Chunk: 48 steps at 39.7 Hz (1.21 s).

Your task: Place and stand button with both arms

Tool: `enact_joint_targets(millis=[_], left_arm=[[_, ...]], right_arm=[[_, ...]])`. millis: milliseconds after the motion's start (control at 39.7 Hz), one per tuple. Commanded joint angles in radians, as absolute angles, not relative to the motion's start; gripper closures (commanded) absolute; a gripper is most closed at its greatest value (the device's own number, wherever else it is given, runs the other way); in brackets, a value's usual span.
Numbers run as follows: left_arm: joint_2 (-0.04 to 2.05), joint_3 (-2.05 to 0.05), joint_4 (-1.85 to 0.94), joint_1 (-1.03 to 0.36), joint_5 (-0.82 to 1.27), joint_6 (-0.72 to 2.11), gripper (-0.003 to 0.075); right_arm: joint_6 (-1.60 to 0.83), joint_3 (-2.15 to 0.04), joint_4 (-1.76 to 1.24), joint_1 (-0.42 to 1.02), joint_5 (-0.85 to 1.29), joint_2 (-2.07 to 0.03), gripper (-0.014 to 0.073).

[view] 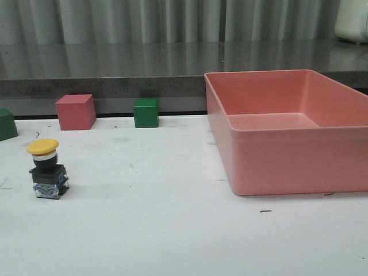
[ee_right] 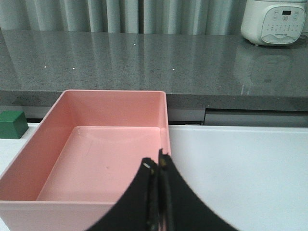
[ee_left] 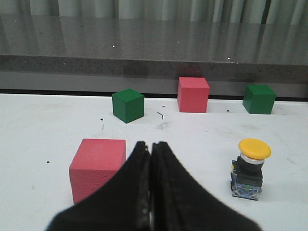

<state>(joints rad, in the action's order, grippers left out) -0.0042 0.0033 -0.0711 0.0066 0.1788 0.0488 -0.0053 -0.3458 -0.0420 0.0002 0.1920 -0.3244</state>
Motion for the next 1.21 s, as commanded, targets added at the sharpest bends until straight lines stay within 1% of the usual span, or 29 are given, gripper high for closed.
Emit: enact_joint_targets(millis=[0, 908, 1185], left_arm=[[-0.029, 0.01, -0.083, 0.007, 0.085, 0.038, 0.074], [-0.029, 0.01, -0.083, 0.007, 0.085, 0.038, 0.074], [-0.029, 0.01, -0.083, 0.007, 0.085, 0.038, 0.074]], right_arm=[[-0.015, -0.37, -0.03, -0.001, 0.116, -0.329, 0.0664], [-0.015, -0.369, -0.027, 0.02, 0.116, -0.328, 0.0664], [-0.015, -0.236, -0.027, 0.066, 0.085, -0.326, 0.0664]])
